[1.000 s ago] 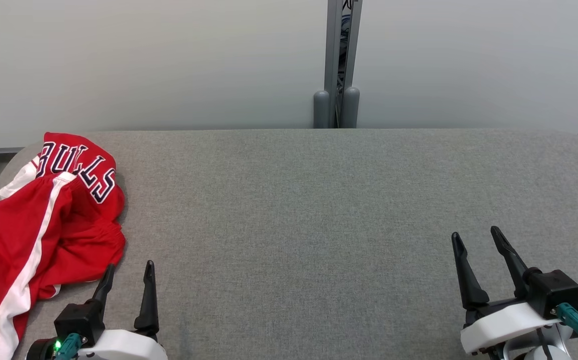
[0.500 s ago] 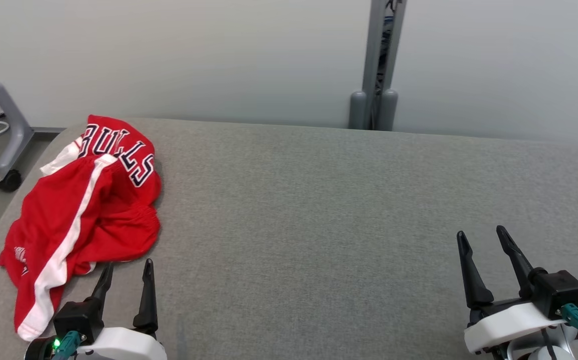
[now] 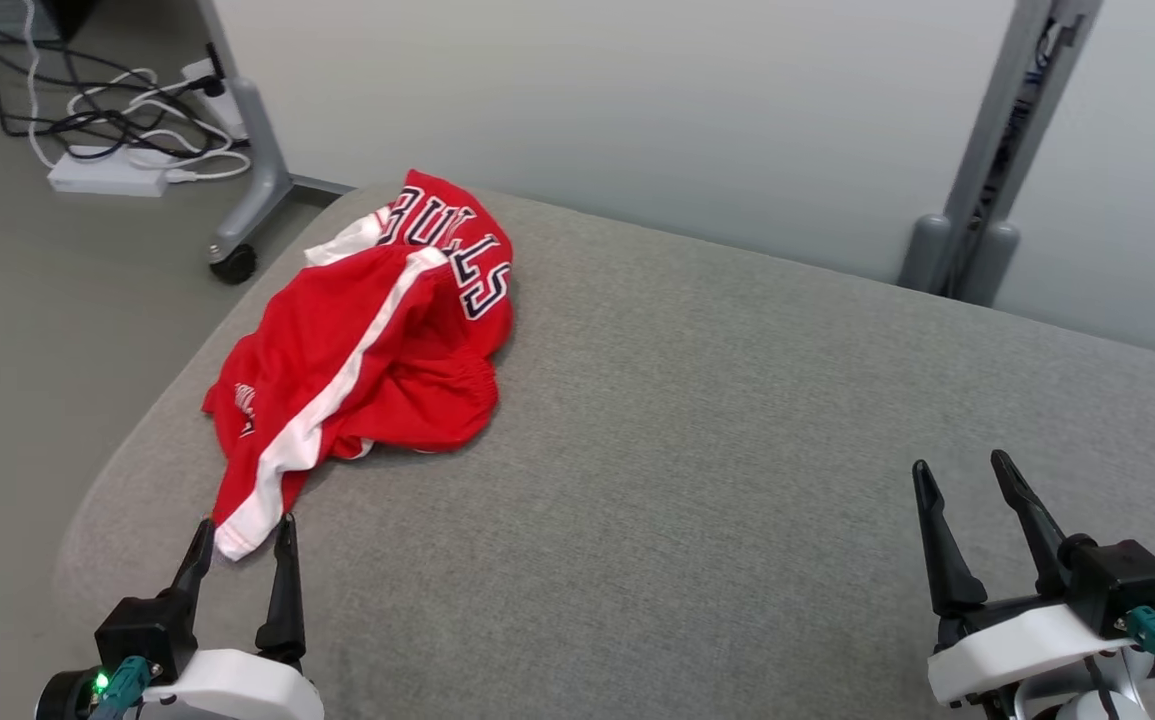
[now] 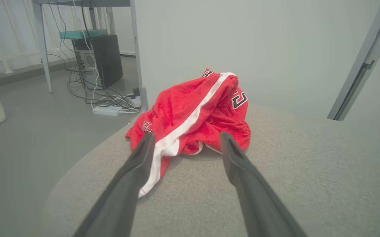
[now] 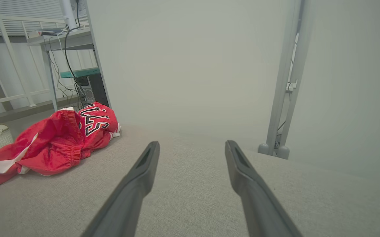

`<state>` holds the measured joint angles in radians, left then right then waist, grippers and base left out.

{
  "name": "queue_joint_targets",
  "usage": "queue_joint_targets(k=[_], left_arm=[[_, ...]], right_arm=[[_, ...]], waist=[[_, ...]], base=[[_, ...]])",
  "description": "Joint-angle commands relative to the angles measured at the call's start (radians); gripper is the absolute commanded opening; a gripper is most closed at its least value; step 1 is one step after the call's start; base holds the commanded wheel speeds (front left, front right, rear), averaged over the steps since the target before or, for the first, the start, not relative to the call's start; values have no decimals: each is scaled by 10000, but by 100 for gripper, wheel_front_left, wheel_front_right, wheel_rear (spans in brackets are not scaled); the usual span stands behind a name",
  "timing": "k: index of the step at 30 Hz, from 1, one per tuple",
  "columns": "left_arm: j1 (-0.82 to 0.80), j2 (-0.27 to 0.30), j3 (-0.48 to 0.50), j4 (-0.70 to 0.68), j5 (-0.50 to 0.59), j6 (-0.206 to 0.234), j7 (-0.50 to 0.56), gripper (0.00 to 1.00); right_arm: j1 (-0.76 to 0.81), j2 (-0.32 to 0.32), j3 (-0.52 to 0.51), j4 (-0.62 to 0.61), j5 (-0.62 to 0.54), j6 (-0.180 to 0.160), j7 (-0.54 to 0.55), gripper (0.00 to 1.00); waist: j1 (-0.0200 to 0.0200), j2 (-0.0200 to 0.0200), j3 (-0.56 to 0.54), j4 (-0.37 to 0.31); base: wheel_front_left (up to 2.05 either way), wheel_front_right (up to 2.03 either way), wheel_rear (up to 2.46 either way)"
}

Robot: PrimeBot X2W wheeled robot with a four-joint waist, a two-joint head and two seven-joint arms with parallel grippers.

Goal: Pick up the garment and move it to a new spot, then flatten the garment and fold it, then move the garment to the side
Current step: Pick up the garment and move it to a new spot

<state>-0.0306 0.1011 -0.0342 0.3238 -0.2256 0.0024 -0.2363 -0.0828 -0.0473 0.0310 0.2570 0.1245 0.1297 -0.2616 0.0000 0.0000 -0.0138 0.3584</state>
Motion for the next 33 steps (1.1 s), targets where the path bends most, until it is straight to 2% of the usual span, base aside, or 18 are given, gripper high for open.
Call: queue_joint_targets(k=[1,8,17,24,29,33], left_arm=[[-23,68,2,-51,-48,35,47,100],[-113,177,-72,-197,-125,-1,267,100],[-1120,473,14,-448,-526,-240,1322,100],[-3233,1245,-199,20,-885,-781,3595,100],[-4855,1667,-73,625,-1739,-1080,5182,100],[-5779,1805,72,1129,-2380,-1181,5880,100]], right_arm=[[32,-58,-58,3,72,19,-51,100],[14,-58,-163,65,146,19,-51,100],[-35,-61,-244,49,231,19,-51,100],[-139,-61,-384,-3,-20,19,-51,100],[-500,-58,-452,-144,-296,19,-51,100],[-882,-61,-520,-333,-641,19,-51,100]], waist=[[0,0,-27,576],[0,0,-94,1027],[0,0,-50,886],[0,0,373,373],[0,0,1314,-282],[0,0,2182,-798]], base=[[0,0,0],[0,0,0],[0,0,0],[0,0,0],[0,0,0],[0,0,0]])
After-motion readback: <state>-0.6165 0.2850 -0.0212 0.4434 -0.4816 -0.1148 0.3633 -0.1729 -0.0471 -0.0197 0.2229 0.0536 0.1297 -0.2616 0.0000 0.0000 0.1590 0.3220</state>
